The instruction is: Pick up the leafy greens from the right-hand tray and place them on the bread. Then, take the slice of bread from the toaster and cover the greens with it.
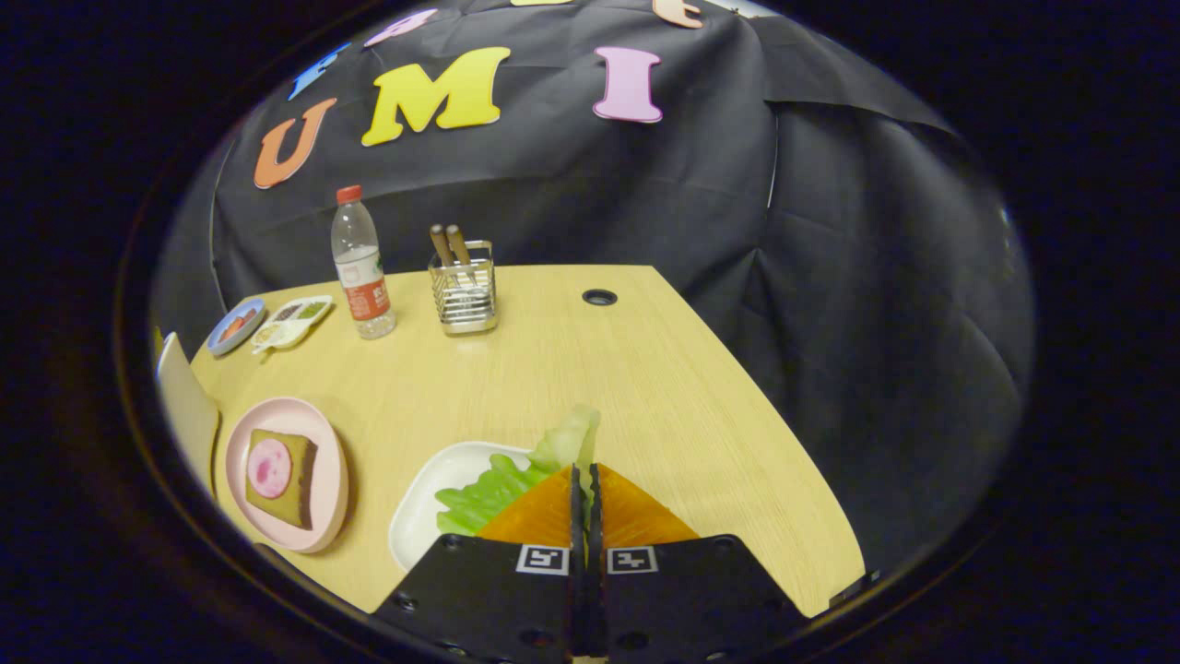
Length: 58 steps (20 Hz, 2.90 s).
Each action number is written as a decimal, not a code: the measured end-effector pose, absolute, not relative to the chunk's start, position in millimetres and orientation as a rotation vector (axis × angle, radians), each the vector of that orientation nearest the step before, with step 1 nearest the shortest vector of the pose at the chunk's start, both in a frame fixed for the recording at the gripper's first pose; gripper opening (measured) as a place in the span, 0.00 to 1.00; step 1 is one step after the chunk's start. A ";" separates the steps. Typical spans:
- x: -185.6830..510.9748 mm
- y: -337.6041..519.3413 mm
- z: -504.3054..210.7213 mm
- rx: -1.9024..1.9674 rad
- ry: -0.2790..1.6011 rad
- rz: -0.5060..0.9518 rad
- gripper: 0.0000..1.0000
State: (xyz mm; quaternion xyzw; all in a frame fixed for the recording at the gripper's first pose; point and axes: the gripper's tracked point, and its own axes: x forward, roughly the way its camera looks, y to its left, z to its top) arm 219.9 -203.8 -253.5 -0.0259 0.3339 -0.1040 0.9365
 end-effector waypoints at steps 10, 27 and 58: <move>208.3 -199.6 -228.0 -0.074 0.630 -0.220 0.01; 150.8 11.5 -151.8 -0.187 0.487 0.095 0.00; 246.6 84.0 -272.5 -0.089 0.639 0.205 0.05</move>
